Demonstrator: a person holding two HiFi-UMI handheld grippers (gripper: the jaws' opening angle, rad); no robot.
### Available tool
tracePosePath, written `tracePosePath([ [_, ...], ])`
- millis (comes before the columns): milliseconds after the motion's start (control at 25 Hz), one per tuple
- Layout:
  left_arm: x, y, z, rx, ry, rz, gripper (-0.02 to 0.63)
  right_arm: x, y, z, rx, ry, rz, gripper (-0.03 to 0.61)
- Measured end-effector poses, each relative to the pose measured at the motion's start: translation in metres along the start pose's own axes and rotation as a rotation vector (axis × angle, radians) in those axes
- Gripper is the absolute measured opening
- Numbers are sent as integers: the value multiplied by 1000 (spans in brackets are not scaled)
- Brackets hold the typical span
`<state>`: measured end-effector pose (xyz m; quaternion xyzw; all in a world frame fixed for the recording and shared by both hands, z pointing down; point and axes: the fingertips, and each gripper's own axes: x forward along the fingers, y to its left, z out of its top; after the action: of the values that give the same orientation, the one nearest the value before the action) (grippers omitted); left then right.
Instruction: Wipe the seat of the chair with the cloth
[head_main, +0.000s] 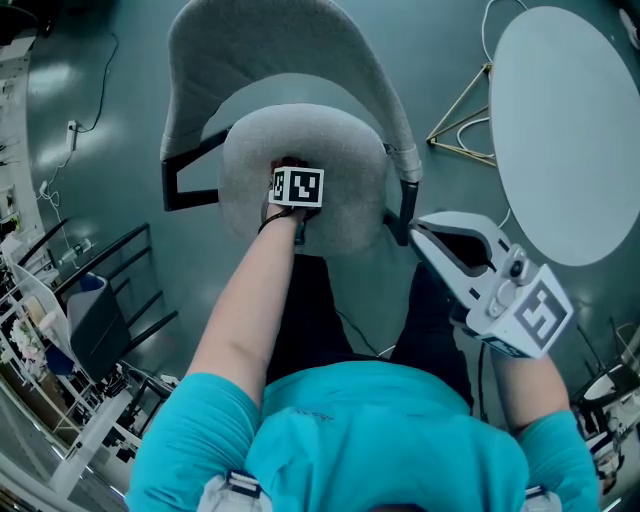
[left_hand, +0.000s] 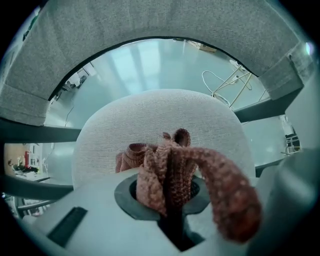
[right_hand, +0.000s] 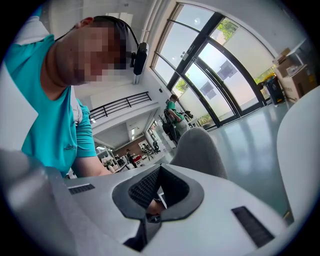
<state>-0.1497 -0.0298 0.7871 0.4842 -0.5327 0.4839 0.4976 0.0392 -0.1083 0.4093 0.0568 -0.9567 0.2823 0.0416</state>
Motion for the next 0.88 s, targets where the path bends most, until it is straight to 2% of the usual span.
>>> tracePosePath([
  [160,-1,-11,0,-5,3,-36,60,-5,-1,-2,4,-3,-8,-3],
  [520,-7,-68,3,66,4,-95,59,-20,-4,2,7,-21,-25,-3],
  [720,-7,-85,3,85,8,-109,60,-27,-5,0,8,-24,-33,-3],
  [880,-5,-91,3,67,8,-123,60,-31,-5,3,20,-40,-35,-3],
])
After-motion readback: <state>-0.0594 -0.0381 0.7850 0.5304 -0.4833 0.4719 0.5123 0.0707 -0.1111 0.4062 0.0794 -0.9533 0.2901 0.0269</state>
